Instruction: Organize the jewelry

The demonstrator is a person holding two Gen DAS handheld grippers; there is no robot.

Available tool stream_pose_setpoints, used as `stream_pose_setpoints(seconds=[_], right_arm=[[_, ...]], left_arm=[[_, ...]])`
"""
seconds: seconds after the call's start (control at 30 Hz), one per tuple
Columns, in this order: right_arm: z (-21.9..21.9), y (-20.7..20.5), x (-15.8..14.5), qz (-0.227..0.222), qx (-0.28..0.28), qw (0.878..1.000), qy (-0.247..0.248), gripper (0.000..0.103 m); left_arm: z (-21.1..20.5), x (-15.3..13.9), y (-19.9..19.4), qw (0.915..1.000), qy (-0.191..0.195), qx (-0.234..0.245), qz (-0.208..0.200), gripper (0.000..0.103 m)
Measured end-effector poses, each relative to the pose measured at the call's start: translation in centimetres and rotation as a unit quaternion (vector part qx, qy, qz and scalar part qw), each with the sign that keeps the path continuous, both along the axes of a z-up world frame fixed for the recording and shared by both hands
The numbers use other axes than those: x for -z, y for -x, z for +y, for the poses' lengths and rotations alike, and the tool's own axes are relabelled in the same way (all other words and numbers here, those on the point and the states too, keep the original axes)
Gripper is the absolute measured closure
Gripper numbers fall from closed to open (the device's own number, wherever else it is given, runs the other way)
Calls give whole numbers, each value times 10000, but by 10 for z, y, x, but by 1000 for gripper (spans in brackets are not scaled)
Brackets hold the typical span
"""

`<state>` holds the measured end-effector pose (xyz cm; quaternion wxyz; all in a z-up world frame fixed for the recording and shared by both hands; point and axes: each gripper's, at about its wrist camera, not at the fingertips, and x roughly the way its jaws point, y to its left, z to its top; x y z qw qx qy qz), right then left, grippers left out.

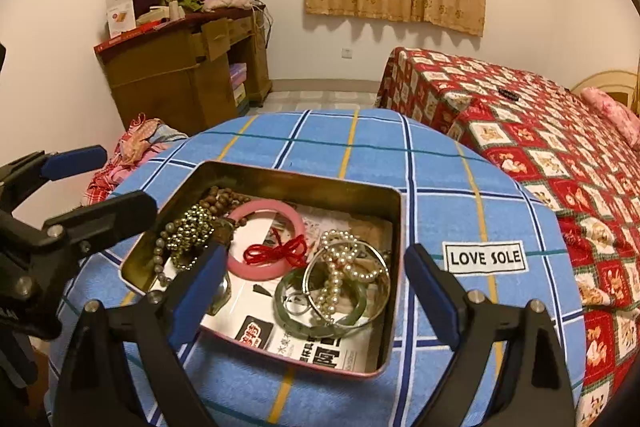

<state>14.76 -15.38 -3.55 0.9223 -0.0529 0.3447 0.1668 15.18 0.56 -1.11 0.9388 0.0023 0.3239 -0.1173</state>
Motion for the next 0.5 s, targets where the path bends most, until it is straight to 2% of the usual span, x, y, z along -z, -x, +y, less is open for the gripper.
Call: stream_pose_setpoints(seconds=[0.5], right_arm=[[-5, 12, -9, -28, 39, 9999, -92, 10]], left_arm=[[7, -16, 19, 9997, 91, -120, -214, 1]])
